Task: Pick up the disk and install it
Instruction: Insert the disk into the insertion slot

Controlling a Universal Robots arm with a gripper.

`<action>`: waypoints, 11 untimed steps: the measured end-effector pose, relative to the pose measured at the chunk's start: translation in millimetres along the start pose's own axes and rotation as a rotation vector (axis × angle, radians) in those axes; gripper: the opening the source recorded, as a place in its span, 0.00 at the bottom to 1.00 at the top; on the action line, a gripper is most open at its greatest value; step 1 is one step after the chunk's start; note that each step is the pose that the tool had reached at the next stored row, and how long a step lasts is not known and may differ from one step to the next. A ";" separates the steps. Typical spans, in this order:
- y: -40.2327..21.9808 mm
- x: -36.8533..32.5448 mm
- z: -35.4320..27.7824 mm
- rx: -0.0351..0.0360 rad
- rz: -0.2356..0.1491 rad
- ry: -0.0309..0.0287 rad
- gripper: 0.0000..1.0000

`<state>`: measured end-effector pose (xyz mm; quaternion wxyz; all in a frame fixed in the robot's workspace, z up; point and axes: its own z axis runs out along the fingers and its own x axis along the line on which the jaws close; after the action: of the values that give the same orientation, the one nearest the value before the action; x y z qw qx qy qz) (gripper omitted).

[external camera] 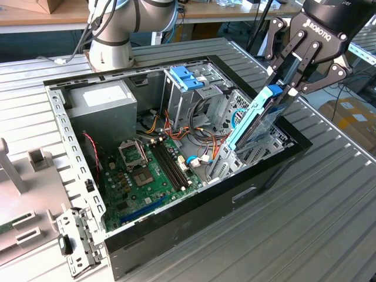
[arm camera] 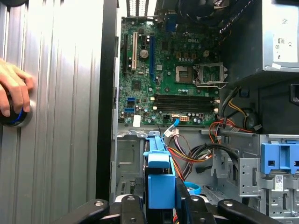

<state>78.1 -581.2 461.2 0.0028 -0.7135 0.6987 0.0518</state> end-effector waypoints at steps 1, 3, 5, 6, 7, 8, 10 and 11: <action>0.0 0.0 0.0 0.0000 0.000 0.0000 0.36; 0.0 0.0 0.0 0.0000 0.000 -0.0001 0.36; 0.0 0.0 0.0 0.0000 0.000 -0.0003 0.36; 0.0 0.0 0.0 0.0000 0.000 -0.0002 0.36; 0.0 0.0 0.0 0.0000 0.000 -0.0002 0.44; 0.0 0.0 0.0 0.0000 0.000 -0.0002 0.44; 0.0 0.0 0.0 0.0000 0.000 -0.0004 0.44; 0.0 0.0 0.0 0.0000 0.000 -0.0004 0.44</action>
<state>78.1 -581.2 461.2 0.0029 -0.7135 0.6987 0.0519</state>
